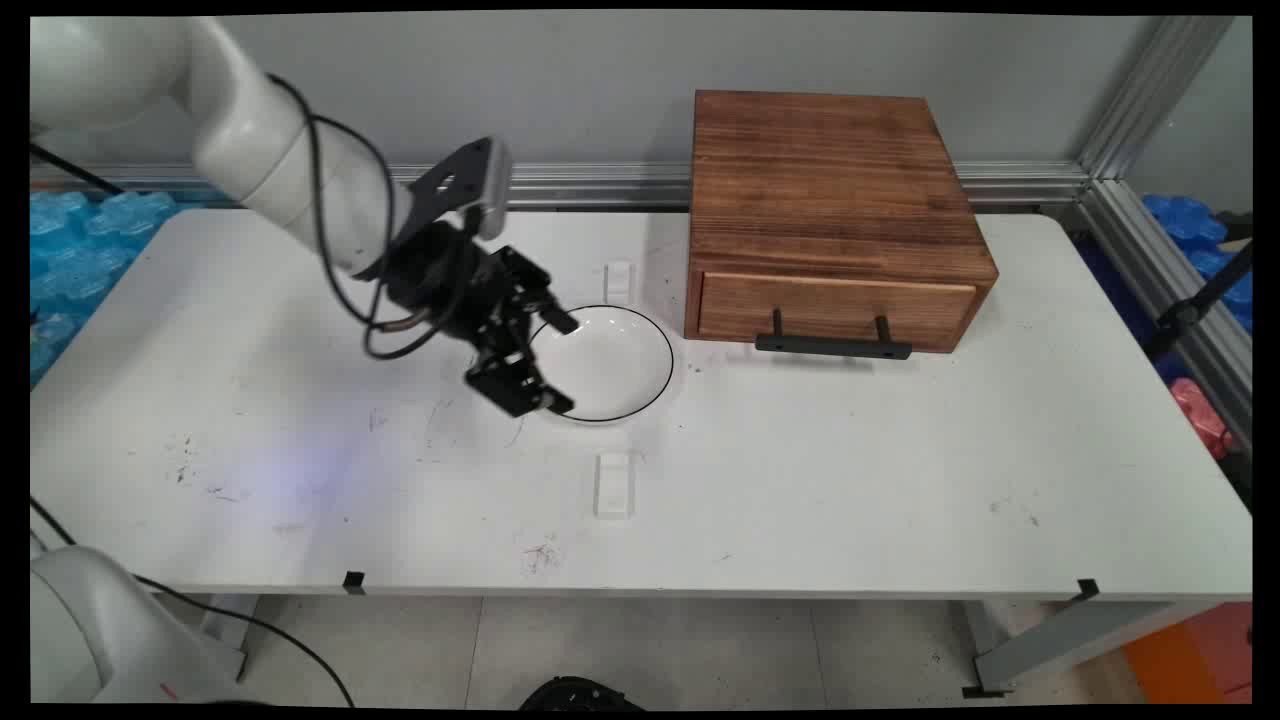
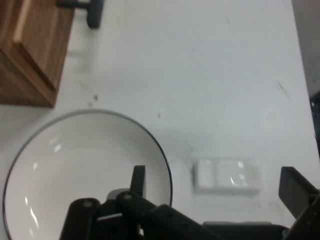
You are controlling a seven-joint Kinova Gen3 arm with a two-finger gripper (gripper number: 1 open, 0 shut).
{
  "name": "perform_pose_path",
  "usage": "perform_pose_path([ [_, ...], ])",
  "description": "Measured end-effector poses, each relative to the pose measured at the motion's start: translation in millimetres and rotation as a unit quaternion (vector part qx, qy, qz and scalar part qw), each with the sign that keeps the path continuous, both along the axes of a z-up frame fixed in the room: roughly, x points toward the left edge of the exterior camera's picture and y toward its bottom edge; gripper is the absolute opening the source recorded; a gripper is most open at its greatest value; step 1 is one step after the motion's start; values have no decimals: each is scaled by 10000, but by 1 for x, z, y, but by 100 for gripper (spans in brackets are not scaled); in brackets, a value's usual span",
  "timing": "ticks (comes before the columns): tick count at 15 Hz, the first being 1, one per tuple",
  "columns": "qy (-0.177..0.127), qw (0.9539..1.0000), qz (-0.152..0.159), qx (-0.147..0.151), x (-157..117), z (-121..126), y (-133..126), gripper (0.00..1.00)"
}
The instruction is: Open the drawer
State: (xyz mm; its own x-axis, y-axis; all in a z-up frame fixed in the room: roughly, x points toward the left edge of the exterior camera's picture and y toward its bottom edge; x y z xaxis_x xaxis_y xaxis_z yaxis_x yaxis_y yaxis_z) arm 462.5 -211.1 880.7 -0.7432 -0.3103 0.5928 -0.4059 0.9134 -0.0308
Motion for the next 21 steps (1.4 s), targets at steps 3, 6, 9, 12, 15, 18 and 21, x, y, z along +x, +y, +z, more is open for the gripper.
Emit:
perform_pose_path([
  [3,35,10000,-8,-89,-29,4,-20,100],
  [6,32,9999,-3,-147,-56,6,-36,100],
  [9,-21,9998,4,-174,-97,4,-57,100],
  [12,-164,9997,4,-186,-136,-3,-78,100],
  [15,-358,9992,-3,-198,-171,-12,-98,100],
  [18,-513,9985,5,-206,-198,-20,-114,100],
  [21,-645,9977,25,-218,-219,-26,-128,100],
])
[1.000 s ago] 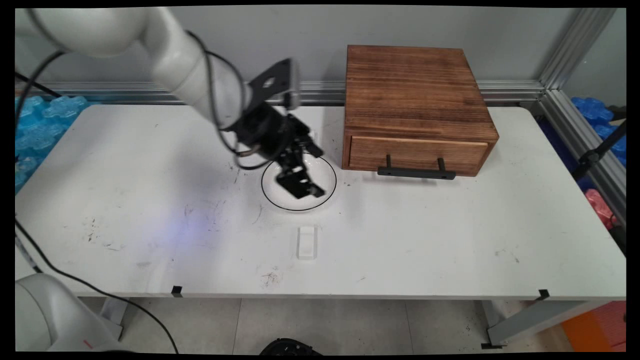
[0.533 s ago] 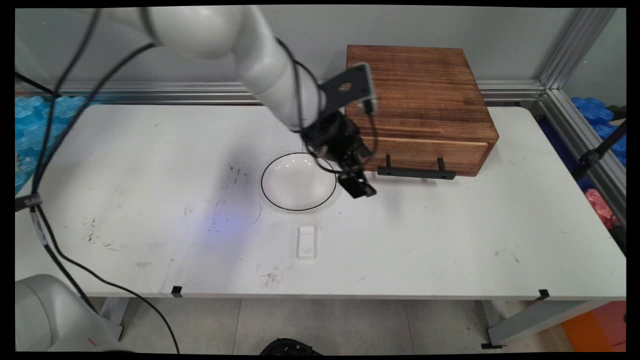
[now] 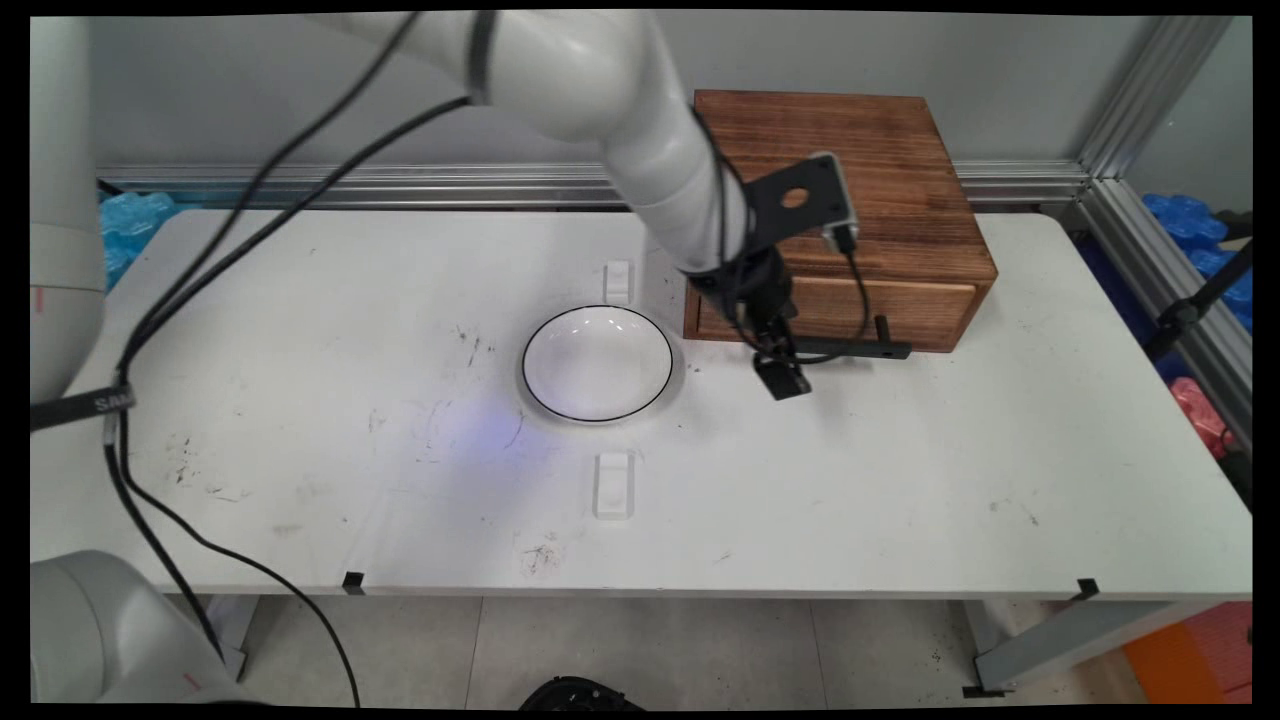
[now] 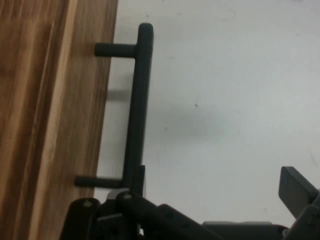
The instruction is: Open the drawer
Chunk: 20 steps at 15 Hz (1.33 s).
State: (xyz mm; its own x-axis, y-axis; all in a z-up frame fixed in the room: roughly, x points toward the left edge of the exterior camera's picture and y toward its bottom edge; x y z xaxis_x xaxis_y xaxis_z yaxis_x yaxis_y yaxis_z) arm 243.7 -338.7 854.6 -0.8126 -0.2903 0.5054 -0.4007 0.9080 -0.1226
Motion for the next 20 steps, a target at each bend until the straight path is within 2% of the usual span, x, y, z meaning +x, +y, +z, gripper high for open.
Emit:
perform_pose_path([
  [9,-506,9986,120,-35,-52,-21,-40,100],
  [20,-960,9948,84,328,-90,-58,-61,100],
])
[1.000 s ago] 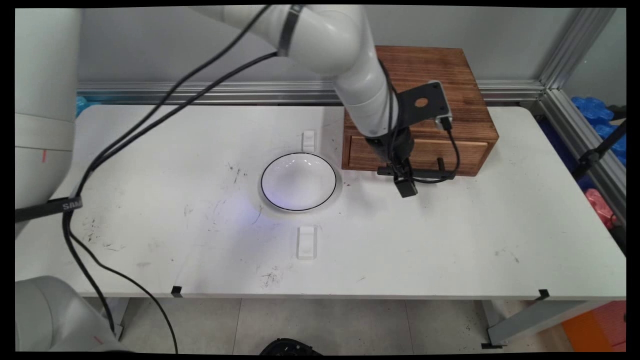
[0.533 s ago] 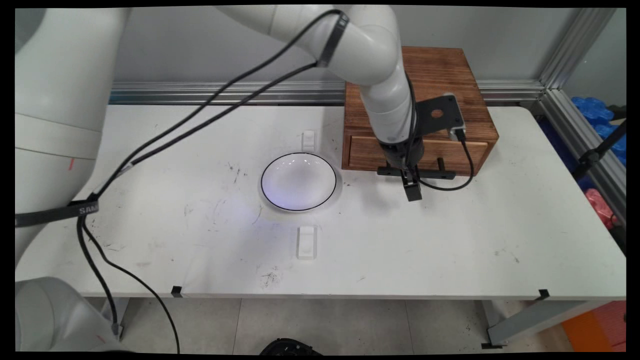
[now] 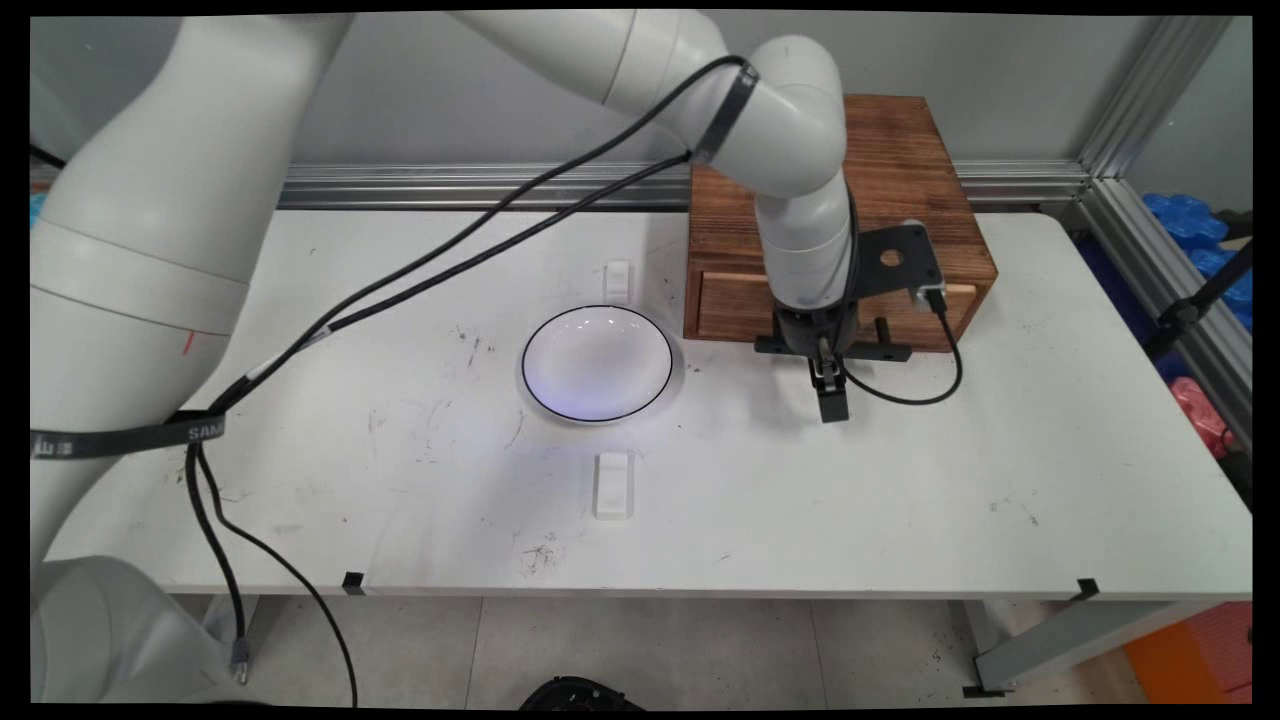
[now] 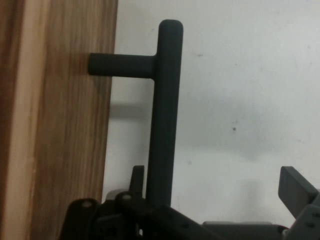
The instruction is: Open the drawer
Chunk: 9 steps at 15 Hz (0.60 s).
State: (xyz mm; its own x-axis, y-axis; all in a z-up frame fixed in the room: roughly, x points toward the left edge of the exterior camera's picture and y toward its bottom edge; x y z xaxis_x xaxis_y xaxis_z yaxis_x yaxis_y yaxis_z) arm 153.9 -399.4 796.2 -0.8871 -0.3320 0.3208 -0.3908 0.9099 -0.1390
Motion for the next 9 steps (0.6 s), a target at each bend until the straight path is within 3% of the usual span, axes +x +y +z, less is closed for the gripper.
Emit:
perform_pose_path([
  [4,-58,9999,-26,110,-7,-4,5,100],
  [9,-102,9995,-92,293,-16,-6,29,100],
])
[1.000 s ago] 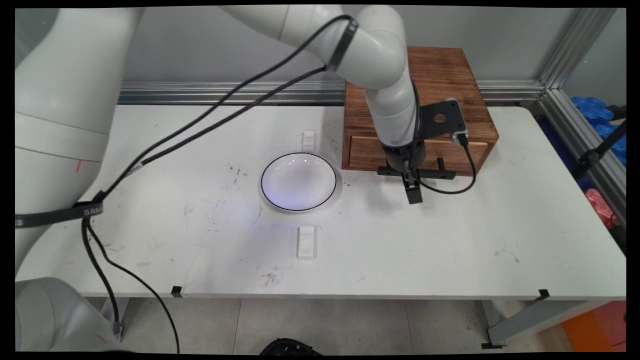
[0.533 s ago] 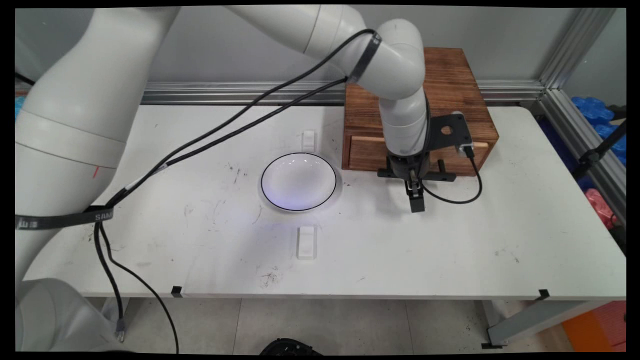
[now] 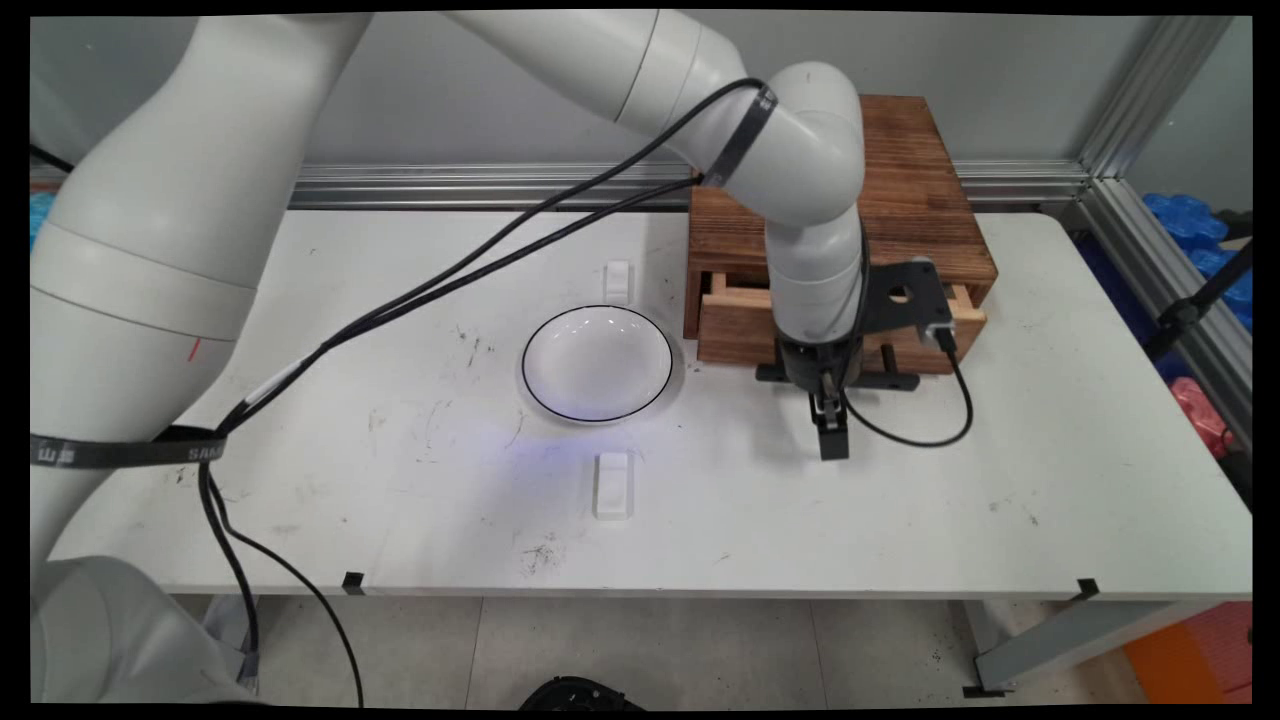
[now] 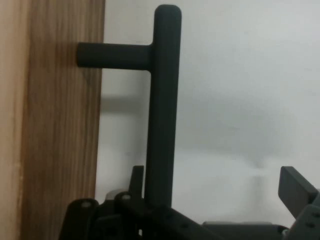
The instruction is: Open the drawer
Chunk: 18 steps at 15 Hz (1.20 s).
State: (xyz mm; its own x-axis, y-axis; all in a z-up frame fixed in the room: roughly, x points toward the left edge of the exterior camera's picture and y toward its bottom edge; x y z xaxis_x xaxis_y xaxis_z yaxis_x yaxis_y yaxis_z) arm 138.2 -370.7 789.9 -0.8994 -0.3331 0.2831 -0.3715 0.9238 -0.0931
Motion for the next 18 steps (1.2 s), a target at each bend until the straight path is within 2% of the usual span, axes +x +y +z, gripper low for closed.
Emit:
perform_pose_path([
  [5,18,9999,10,119,-9,0,25,100],
  [18,226,9991,-71,343,-41,13,108,100],
])
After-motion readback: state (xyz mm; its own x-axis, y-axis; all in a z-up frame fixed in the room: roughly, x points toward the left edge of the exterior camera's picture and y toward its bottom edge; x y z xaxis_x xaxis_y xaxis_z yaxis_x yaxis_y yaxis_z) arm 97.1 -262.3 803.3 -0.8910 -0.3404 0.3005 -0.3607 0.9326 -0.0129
